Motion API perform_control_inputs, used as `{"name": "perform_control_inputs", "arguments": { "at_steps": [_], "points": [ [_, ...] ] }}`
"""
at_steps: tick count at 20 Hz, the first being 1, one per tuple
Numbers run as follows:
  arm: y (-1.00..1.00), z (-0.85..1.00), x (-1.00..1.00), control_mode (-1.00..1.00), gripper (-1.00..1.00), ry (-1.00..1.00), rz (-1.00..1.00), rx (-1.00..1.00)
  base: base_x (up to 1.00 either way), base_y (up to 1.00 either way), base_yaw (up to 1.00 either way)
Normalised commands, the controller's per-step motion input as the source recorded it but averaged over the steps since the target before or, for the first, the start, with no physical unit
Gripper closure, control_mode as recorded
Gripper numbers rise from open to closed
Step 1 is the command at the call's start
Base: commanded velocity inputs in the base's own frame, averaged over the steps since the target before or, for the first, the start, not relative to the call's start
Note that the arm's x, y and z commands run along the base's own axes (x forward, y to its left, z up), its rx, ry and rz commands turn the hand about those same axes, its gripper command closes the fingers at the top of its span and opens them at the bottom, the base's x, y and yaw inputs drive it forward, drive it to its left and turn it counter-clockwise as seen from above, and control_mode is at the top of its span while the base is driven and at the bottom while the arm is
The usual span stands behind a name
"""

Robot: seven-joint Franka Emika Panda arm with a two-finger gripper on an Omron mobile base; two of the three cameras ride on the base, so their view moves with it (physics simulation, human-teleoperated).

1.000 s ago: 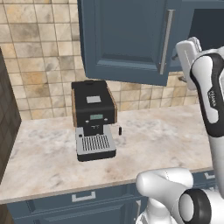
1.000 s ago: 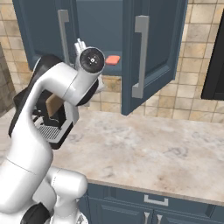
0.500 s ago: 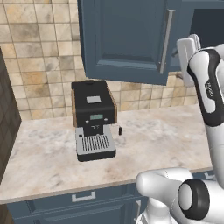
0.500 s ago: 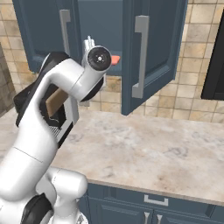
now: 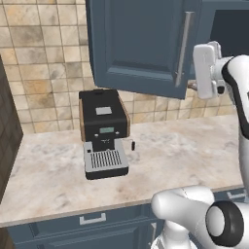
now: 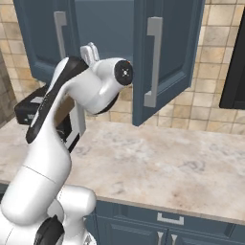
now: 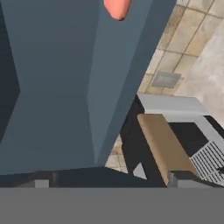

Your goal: Open the cabinet. Pick the bar soap and place it next to the sink. Then close the cabinet.

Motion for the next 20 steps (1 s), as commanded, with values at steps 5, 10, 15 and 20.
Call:
{"name": "perform_control_inputs", "arguments": {
  "at_steps": [5, 10, 15, 20],
  "points": [
    [0.67, 0.01, -1.0, -1.0, -1.0, -0.3, 0.41, -0.14, 0.0, 0.0, 0.0],
    [0.77, 0.08, -1.0, -1.0, -1.0, -0.41, 0.28, -0.23, 0.0, 0.0, 0.0],
    [0.92, 0.04, -1.0, -1.0, -1.0, -0.45, 0.22, -0.29, 0.0, 0.0, 0.0],
    [0.74, -0.03, -1.0, -1.0, -1.0, -0.35, 0.11, -0.36, 0.0, 0.0, 0.0]
  ]
}}
